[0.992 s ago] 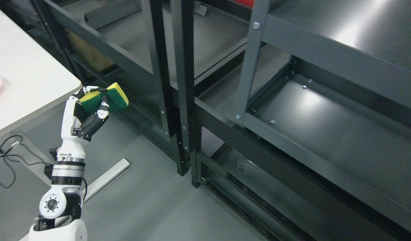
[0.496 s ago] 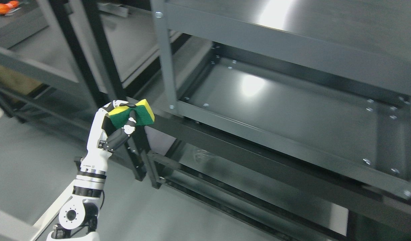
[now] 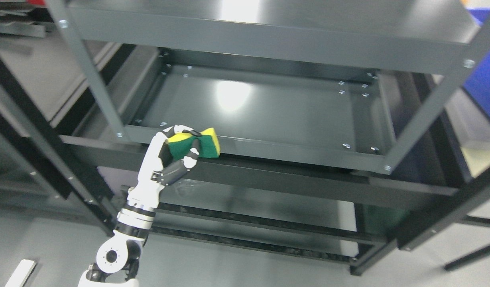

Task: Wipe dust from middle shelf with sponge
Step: 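Hold the sponge in the left hand while turning toward the metal shelf, then extend the left hand with the sponge into the middle shelf, then wipe the sponge along the middle shelf surface toward the left hand's side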

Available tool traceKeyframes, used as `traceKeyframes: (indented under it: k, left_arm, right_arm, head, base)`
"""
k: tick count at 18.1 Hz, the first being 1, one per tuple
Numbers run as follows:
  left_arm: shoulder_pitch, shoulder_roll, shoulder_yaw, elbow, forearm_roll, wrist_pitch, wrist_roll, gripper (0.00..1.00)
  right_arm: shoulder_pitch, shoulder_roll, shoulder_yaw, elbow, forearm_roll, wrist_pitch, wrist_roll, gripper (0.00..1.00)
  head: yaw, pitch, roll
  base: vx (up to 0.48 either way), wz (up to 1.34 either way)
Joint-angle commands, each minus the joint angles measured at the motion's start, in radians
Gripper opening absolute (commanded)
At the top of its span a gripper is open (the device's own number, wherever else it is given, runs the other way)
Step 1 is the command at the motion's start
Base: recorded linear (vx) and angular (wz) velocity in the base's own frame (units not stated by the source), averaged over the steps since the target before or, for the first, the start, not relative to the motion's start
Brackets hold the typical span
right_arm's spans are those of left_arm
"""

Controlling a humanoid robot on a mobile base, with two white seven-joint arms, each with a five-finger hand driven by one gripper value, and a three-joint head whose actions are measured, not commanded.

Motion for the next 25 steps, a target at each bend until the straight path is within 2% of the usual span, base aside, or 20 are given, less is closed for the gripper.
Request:
traceKeyframes:
  k: [1, 5, 8, 11, 14, 16, 19, 22, 25]
  left_arm:
    - [-0.131, 0.017, -0.310, 0.002, -0.201, -0.028, -0.037, 0.01]
    - [-0.283, 0.017, -0.442, 0.010, -0.475, -0.095, -0.101, 0.01]
    - [-0.491, 0.017, -0.449, 0.012, -0.707, -0.253, -0.170, 0.02]
    - [-0.748, 0.017, -0.442, 0.018, -0.724, -0.396, -0.204, 0.02]
    - [-0.978, 0.017, -0.442, 0.018, -0.755, -0.471, -0.246, 0.02]
    - [-1.072, 0.017, -0.439, 0.012, -0.781, -0.499, -0.269, 0.01]
    - [-1.088, 0.017, -0.407, 0.007, -0.815, -0.508, -0.329, 0.00]
    - [-1.052, 0.121, -0.340, 0.007, -0.817, -0.508, -0.332, 0.00]
    - [-0.952, 0.194, -0.175, 0.007, -0.807, -0.508, -0.368, 0.00]
  right_arm:
    - [-0.001, -0.017, 0.000, -0.017, 0.000, 0.001, -0.001, 1.00]
    - [-0.001, -0.017, 0.001, -0.017, 0.000, 0.001, -0.001, 1.00]
    - [-0.001, -0.017, 0.000, -0.017, 0.000, 0.001, -0.001, 1.00]
    - [-0.001, -0.017, 0.001, -0.017, 0.000, 0.001, -0.001, 1.00]
    - [-0.001, -0.017, 0.000, -0.017, 0.000, 0.001, -0.001, 1.00]
    - [-0.001, -0.017, 0.000, -0.017, 0.000, 0.001, -0.001, 1.00]
    - [-0.001, -0.017, 0.000, -0.017, 0.000, 0.001, -0.001, 1.00]
    - [-0.001, -0.017, 0.000, -0.017, -0.001, 0.001, -0.001, 1.00]
    - [-0.001, -0.017, 0.000, -0.017, 0.000, 0.001, -0.001, 1.00]
  head:
    - [0.0000, 0.000, 0.000]
    - [0.0000, 0.000, 0.000]
    - [0.0000, 0.000, 0.000]
    - [0.0000, 0.000, 0.000]
    - [0.0000, 0.000, 0.000]
    - [0.0000, 0.000, 0.000]
    - [0.0000, 0.000, 0.000]
    - [0.0000, 0.000, 0.000]
    - [0.0000, 0.000, 0.000]
  base:
    - [-0.056, -0.50]
    - [-0.038, -0.33]
    - [-0.009, -0.07]
    - [0.000, 0.00]
    - [0.000, 0.00]
    - [0.000, 0.00]
    - [0.000, 0.00]
    - [0.000, 0.00]
    - [0.000, 0.00]
